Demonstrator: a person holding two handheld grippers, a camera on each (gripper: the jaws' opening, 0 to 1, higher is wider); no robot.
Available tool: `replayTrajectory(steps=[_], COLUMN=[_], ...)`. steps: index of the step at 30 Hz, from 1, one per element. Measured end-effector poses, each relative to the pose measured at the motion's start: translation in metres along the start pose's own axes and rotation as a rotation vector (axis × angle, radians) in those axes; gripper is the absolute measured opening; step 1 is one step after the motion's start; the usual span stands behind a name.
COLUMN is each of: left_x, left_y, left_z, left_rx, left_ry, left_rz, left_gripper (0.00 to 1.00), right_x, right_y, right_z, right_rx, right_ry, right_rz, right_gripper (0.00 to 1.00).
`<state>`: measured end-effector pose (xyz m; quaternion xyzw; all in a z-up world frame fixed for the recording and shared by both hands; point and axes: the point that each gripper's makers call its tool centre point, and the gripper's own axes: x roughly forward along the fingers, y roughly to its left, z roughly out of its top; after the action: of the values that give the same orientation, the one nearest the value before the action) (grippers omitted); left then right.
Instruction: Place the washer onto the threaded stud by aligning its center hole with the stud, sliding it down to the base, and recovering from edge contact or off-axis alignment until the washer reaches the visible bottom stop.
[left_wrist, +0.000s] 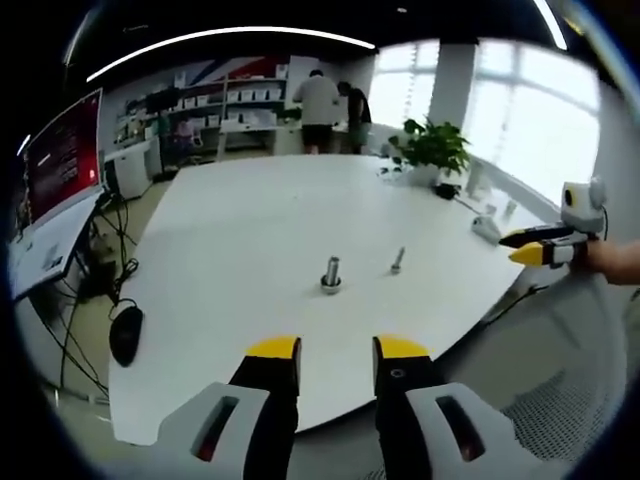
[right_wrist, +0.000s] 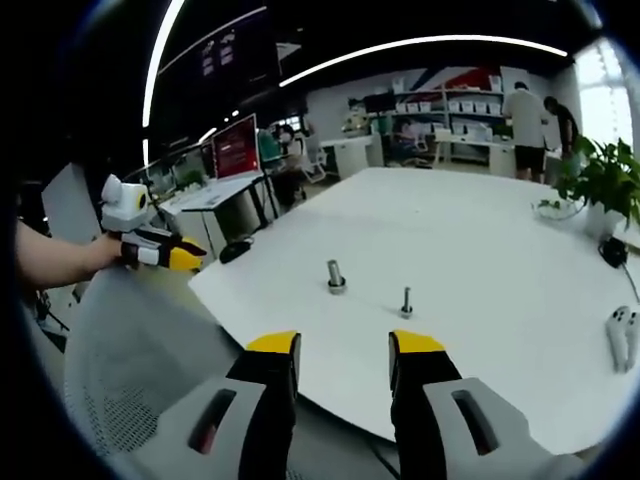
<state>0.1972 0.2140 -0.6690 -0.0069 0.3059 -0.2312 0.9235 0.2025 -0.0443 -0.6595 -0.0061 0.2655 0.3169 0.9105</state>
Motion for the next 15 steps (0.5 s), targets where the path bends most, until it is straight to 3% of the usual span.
replayTrajectory(steps=[15], left_x=[-0.0027], left_y=[0.0039], left_z=[0.003], left_rx=[0.003], left_ry=[-0.026], left_rz=[0.014], left_gripper=[0.26], right_x=[0.002], right_y=[-0.0003], right_z=[-0.0054], right_rx=[-0.009], right_ry=[0.034], right_rz=[-0.005], right_gripper=[0.35])
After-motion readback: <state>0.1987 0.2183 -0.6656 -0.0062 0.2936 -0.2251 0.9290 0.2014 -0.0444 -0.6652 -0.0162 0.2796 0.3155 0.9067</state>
